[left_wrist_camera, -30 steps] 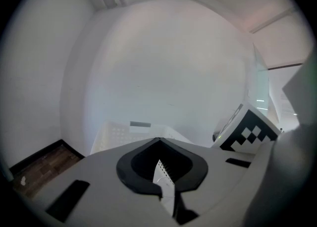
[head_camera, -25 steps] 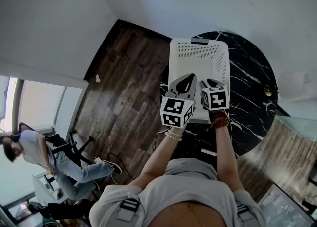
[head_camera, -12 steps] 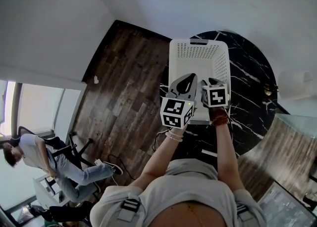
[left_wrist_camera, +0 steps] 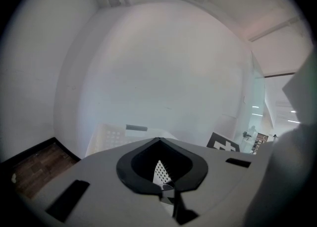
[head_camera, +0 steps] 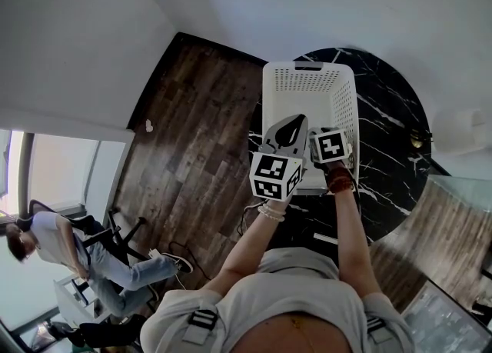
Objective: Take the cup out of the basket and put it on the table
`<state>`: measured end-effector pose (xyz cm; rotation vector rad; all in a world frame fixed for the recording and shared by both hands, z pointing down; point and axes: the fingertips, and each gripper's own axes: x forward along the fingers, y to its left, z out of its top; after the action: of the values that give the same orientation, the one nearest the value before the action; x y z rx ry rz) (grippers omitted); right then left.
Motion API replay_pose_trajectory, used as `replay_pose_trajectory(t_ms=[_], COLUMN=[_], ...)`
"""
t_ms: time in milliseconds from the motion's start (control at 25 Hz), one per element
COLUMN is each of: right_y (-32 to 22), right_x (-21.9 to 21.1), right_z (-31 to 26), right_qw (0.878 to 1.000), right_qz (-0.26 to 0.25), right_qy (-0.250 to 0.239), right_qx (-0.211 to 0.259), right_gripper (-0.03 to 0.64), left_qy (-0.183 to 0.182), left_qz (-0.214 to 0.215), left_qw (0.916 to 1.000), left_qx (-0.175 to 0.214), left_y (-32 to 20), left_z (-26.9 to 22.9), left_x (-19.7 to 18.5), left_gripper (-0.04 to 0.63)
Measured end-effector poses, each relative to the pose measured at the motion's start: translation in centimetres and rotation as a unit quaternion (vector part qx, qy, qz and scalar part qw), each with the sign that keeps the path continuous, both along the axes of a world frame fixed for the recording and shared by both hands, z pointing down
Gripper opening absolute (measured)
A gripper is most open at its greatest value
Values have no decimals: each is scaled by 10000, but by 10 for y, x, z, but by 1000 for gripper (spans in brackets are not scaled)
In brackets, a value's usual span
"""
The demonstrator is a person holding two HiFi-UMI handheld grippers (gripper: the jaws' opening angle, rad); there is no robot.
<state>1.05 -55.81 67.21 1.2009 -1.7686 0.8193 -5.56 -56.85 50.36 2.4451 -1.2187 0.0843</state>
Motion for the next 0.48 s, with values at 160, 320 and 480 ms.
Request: replay_pose_trajectory(t_ms=[160, 320, 480], right_y=[-1, 2, 3], right_x=[1, -8, -1], right_z=[10, 22, 32], right_qw=[9999, 9989, 9991], right_qz=[17, 91, 82], right_qy=[14, -294, -89], right_qx=[-113, -360, -400], right_gripper=[109, 109, 109], left_qy=[15, 34, 43], left_qz=[36, 55, 63], left_qw=[10000, 10000, 10000], left_qx=[14, 7, 18], left_y=[0, 0, -1], left_z=[0, 0, 0], left_x=[1, 1, 2], left_gripper=[6, 6, 6])
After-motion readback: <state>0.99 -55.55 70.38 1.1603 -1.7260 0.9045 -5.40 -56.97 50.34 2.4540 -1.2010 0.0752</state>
